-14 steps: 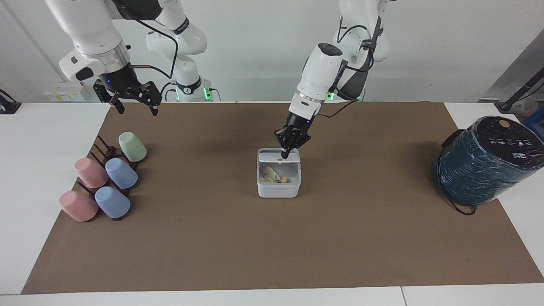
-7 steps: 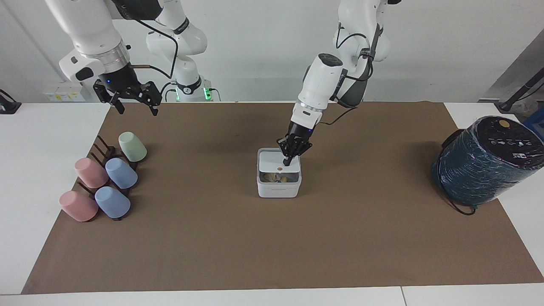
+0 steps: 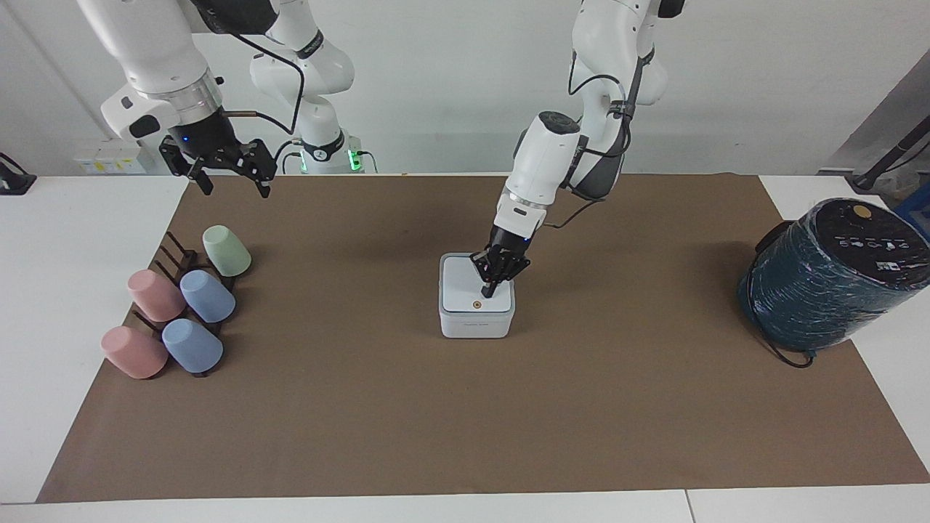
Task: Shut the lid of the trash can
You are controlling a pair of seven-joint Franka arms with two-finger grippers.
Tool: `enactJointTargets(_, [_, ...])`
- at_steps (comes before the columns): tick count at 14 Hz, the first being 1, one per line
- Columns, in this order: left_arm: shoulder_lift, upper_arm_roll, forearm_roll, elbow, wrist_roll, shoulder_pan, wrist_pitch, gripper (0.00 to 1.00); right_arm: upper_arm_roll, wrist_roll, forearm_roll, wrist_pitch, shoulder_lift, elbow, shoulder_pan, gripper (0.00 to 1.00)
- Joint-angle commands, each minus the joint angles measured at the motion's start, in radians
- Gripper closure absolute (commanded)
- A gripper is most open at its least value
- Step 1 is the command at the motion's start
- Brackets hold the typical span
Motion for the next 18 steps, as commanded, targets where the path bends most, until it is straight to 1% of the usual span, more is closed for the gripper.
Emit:
enactJointTargets(1, [0.04,-0.002,-0.013,0.017,0.006,0.0,0.014,0.97,0.002,-0.022,0.023,-0.001,-0.006,-0.007,-0.012,0.0])
enactJointTargets(4, [0.077,-0.002,-0.013,0.017,0.009,-0.009,0.019,0.97,0.002,-0.022,0.023,-0.001,-0.006,-0.007,-0.012,0.0])
enactJointTargets(6, [0.083,-0.002,-0.012,0.017,0.01,-0.01,0.02,0.97,0.002,-0.022,0.023,-0.001,-0.006,-0.007,-0.012,0.0])
enactJointTargets(8, [0.081,-0.001,-0.007,0.04,0.007,-0.009,-0.006,0.97,0.002,-0.022,0.023,-0.001,-0.006,-0.007,-0.012,0.0])
enactJointTargets(9, [0.081,0.001,-0.007,0.061,0.007,-0.004,-0.041,0.97,0.002,-0.022,0.023,-0.001,-0.006,-0.007,-0.012,0.0])
enactJointTargets(10, [0.078,0.001,-0.006,0.101,0.009,0.005,-0.106,0.97,0.002,-0.022,0.023,-0.001,-0.006,-0.007,-0.012,0.0])
enactJointTargets(11, [0.074,0.006,-0.004,0.15,0.01,0.013,-0.203,0.97,0.002,-0.022,0.023,-0.001,-0.006,-0.007,-0.012,0.0])
enactJointTargets(13, [0.074,0.006,-0.002,0.271,0.013,0.057,-0.381,0.97,0.002,-0.022,0.023,-0.001,-0.006,-0.007,-0.012,0.0])
enactJointTargets(15, [0.066,0.006,0.001,0.356,0.016,0.103,-0.516,0.96,0.002,-0.022,0.023,-0.001,-0.006,-0.007,-0.012,0.0])
enactJointTargets(16, [0.057,0.006,0.014,0.392,0.019,0.127,-0.603,0.95,0.002,-0.022,0.023,-0.001,-0.006,-0.007,-0.012,0.0])
enactJointTargets(18, [0.051,0.006,0.06,0.506,0.065,0.18,-0.818,0.95,0.002,-0.022,0.023,-0.001,-0.006,-0.007,-0.012,0.0])
